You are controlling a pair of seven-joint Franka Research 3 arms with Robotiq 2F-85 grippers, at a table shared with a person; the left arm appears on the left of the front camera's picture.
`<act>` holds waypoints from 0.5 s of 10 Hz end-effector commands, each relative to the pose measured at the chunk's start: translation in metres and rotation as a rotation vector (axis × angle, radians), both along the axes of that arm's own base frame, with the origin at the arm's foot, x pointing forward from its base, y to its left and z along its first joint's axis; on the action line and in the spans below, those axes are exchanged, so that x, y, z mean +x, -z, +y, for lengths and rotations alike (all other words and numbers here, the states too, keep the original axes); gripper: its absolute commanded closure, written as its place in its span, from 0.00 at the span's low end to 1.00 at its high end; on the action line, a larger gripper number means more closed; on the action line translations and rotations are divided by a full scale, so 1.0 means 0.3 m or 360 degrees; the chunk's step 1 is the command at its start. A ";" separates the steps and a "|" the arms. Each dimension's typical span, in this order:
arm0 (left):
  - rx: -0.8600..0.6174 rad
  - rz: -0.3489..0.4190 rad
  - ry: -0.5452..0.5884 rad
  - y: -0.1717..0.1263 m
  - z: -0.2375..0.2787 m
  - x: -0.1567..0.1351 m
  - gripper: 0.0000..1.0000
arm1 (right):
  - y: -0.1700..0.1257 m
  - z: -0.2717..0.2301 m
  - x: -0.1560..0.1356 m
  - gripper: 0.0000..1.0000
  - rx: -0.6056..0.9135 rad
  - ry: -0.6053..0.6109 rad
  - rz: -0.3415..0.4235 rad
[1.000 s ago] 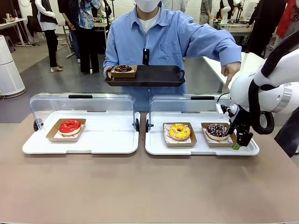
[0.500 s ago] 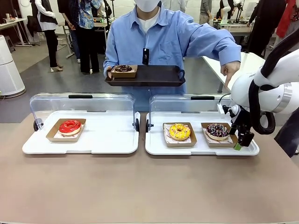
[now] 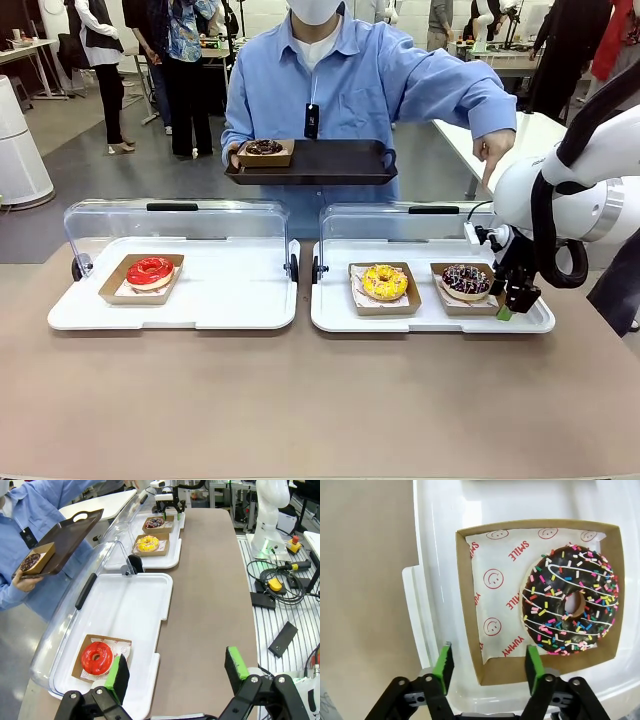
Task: Provide the desired donut to the person.
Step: Pick up and lift the Paper togo box containing the Donut pointed at by the person.
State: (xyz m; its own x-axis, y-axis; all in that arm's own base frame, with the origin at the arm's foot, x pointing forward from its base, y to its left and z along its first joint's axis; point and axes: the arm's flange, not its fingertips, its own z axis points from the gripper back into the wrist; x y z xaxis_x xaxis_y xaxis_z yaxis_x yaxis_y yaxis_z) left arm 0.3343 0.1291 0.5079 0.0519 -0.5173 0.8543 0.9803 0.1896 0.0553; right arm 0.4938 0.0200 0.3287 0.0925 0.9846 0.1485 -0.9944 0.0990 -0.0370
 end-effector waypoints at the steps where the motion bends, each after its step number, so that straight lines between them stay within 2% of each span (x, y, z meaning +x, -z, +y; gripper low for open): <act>1: -0.0027 -0.0003 0.0001 -0.001 0.003 -0.002 0.00 | 0.007 -0.003 0.010 1.00 -0.0012 -0.0011 0.0005; 2: -0.0027 -0.0003 0.0001 -0.001 0.003 -0.002 0.00 | 0.008 -0.004 0.009 1.00 -0.0013 -0.0010 0.0007; 3: -0.0027 -0.0003 0.0001 -0.001 0.003 -0.002 0.00 | 0.010 -0.004 0.007 0.87 -0.0012 -0.0012 0.0010; 4: -0.0027 -0.0003 0.0001 -0.001 0.003 -0.002 0.00 | 0.010 -0.004 0.005 0.97 -0.0011 -0.0013 0.0013; 5: -0.0027 -0.0003 0.0001 -0.001 0.003 -0.002 0.00 | 0.011 -0.004 0.005 1.00 -0.0009 -0.0012 0.0016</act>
